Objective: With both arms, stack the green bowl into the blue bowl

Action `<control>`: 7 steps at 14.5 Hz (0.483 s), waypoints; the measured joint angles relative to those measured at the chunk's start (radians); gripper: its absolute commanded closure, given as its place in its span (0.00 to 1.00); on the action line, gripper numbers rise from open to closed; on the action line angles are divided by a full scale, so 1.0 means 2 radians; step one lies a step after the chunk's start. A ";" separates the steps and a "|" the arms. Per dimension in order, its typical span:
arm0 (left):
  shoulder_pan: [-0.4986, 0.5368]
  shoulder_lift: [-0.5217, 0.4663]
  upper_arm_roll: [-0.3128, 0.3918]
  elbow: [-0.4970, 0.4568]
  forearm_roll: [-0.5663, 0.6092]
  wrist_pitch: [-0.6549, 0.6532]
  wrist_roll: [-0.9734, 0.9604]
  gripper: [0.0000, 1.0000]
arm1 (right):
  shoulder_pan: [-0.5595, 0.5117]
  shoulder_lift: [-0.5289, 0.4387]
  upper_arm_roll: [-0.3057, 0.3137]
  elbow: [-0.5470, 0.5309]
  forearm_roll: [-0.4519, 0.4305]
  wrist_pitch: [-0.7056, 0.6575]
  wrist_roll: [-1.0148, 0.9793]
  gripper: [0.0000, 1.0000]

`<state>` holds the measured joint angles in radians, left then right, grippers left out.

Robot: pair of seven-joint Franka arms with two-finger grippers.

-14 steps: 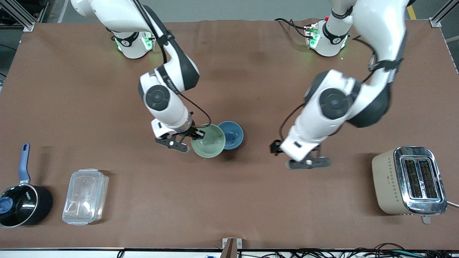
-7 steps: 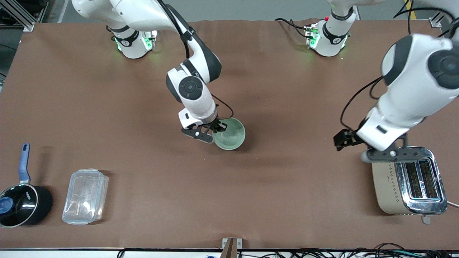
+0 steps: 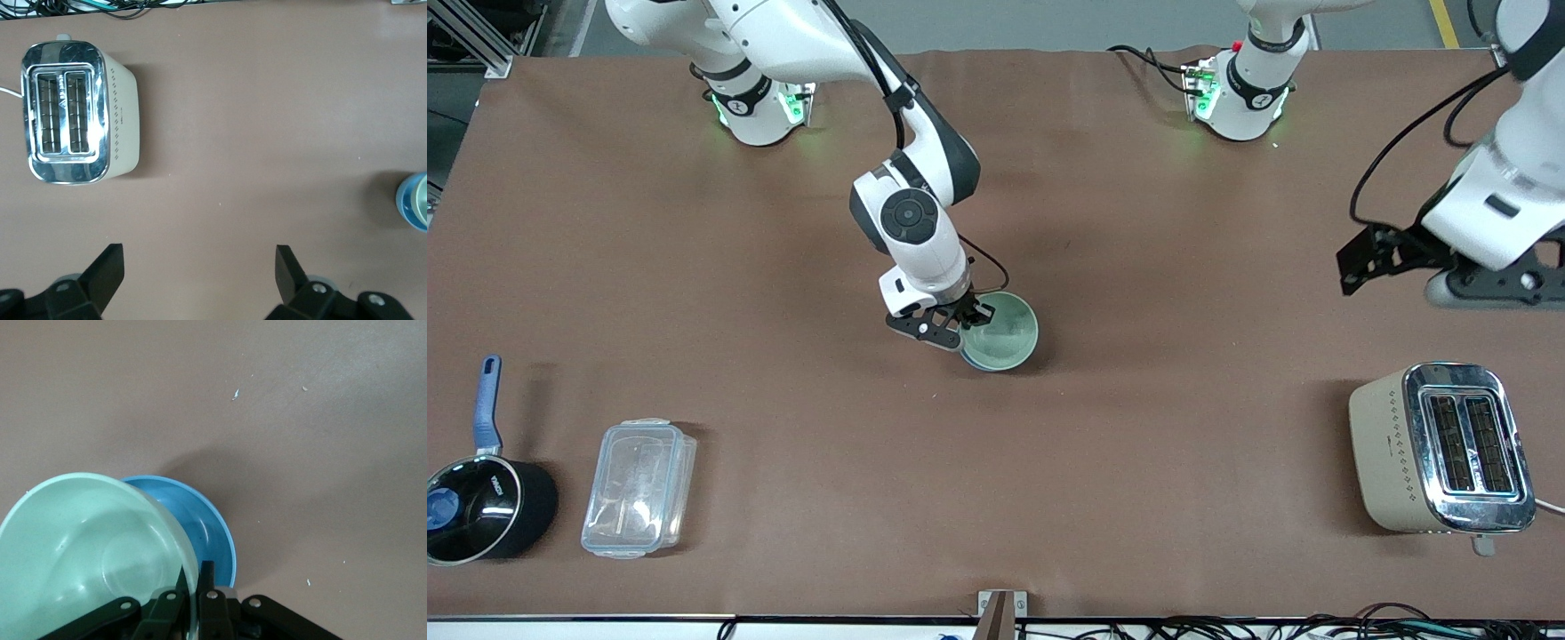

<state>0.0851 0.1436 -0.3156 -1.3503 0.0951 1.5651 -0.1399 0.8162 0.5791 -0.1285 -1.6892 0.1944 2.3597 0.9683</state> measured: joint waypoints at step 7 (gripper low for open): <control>-0.065 -0.061 0.111 -0.037 -0.037 -0.066 0.035 0.00 | 0.005 0.007 0.000 -0.017 0.000 0.014 0.000 0.96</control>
<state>-0.0445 0.0221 -0.0932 -1.4237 0.0219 1.4331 -0.0697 0.8263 0.5929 -0.1289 -1.7226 0.1944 2.3882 0.9683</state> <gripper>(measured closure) 0.000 0.943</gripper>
